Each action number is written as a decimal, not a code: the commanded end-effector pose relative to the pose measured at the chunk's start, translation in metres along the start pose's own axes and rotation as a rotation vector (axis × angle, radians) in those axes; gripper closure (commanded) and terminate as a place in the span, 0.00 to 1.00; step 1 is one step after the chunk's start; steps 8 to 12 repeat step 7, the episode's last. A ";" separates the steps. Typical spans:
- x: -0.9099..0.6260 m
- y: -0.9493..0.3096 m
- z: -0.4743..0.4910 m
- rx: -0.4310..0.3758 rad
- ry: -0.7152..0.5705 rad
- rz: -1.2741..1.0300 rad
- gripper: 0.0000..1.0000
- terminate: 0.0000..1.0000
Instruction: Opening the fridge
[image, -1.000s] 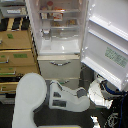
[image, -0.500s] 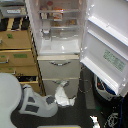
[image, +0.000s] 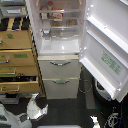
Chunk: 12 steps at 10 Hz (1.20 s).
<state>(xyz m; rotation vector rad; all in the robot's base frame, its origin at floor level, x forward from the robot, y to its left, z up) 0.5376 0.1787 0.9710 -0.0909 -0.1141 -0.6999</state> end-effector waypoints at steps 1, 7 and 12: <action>-0.092 0.039 0.002 -0.050 -0.250 0.290 0.00 0.00; -0.089 0.052 -0.021 -0.131 -0.365 0.393 0.00 1.00; -0.089 0.052 -0.021 -0.131 -0.365 0.393 0.00 1.00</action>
